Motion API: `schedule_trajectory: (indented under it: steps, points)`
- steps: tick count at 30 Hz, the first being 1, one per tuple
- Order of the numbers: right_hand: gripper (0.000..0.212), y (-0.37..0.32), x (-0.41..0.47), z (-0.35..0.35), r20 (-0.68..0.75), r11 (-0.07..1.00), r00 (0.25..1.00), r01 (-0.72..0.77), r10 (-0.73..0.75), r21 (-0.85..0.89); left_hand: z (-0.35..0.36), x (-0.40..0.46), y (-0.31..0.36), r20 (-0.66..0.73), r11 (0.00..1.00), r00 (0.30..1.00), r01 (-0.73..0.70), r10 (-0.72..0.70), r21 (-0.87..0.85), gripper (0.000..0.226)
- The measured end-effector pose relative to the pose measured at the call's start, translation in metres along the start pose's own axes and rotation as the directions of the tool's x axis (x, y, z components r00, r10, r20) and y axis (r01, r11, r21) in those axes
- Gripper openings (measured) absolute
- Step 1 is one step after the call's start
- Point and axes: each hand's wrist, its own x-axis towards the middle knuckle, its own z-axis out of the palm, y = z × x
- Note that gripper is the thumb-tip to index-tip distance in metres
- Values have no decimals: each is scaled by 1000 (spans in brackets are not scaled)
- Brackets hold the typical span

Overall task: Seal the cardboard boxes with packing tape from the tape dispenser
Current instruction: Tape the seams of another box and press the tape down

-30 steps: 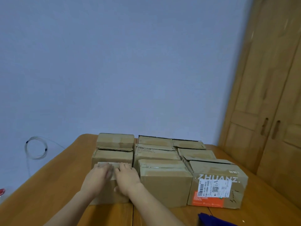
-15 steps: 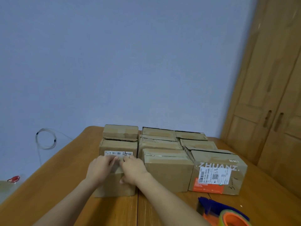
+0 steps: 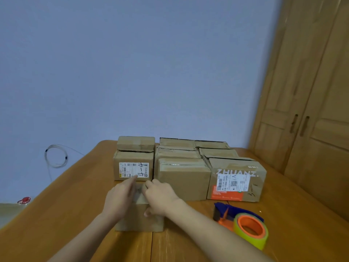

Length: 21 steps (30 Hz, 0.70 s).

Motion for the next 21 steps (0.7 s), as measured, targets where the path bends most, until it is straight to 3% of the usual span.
schedule_trajectory:
  steps: [7, 15, 18, 21]
  points:
    - [68, 35, -58, 1, 27, 999, 998, -52, 52, 3, 20, -12, 59, -43, 987, 997, -76, 71, -142, 25]
    - [65, 64, -95, 20, -56, 995, 994, -92, 95, 48, 32, -4, 102, -13, 984, 1000, -21, 19, -176, 24]
    - [69, 65, -99, 31, -97, 989, 990, -87, 99, 117, 39, -6, 98, 26, 991, 999, -27, 31, -129, 27]
    - [65, 79, -104, 27, -121, 936, 984, -81, 130, 343, 42, -8, 93, 41, 987, 997, -58, 64, -152, 28]
